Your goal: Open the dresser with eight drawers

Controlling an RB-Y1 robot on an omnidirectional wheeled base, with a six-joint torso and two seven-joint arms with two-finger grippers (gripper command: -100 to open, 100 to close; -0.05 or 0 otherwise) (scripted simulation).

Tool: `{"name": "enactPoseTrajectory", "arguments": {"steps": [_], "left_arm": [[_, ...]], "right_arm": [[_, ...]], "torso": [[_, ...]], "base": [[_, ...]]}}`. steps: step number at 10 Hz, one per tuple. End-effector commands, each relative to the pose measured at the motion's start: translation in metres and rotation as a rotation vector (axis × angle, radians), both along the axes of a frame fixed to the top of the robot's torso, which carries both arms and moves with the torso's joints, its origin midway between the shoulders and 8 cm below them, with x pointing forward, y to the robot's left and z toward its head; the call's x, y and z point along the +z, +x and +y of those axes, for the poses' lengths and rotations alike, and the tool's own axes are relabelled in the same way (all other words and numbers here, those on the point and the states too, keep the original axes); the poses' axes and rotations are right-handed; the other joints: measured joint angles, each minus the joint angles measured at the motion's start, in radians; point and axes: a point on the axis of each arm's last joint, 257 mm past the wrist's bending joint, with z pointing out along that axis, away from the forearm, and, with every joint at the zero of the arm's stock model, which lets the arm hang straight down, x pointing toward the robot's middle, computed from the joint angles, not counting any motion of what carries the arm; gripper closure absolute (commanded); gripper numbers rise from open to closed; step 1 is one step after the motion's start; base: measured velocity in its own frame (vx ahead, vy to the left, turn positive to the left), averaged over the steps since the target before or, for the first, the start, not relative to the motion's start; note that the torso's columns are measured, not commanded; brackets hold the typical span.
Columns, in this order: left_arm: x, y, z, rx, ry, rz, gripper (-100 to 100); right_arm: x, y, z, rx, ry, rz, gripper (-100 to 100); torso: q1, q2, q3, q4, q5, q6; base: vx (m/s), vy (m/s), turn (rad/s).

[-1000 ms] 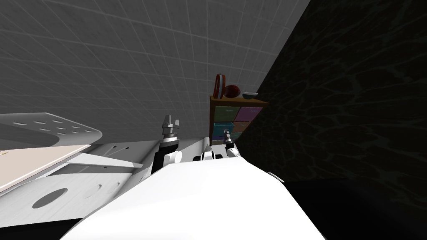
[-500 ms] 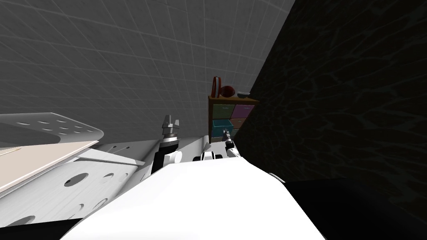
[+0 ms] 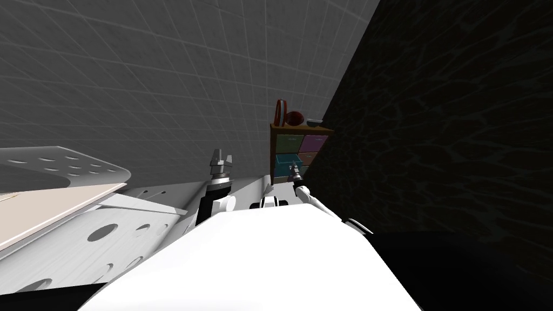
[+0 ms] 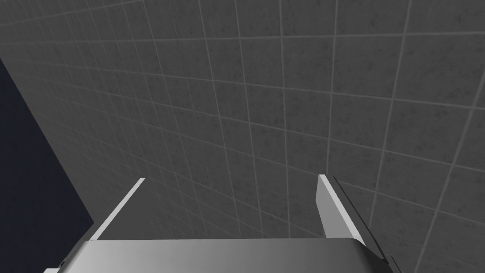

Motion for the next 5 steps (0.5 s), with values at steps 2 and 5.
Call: {"name": "enactPoseTrajectory", "arguments": {"steps": [2, 5], "left_arm": [[0.000, 0.000, 0.000, 0.000, 0.000, 0.000, 0], [0.000, 0.000, 0.000, 0.000, 0.000, 0.000, 0]], "right_arm": [[0.021, 0.019, -0.004, 0.019, 0.000, -0.001, -100], [0.007, 0.014, -0.005, 0.016, -0.005, 0.023, 0]], "torso": [[0.003, 0.002, 0.001, 0.003, 0.002, -0.001], [0.002, 0.002, 0.001, 0.003, 0.002, -0.001]], "base": [[-0.048, 0.038, -0.034], [-0.005, 0.005, -0.004]]}}
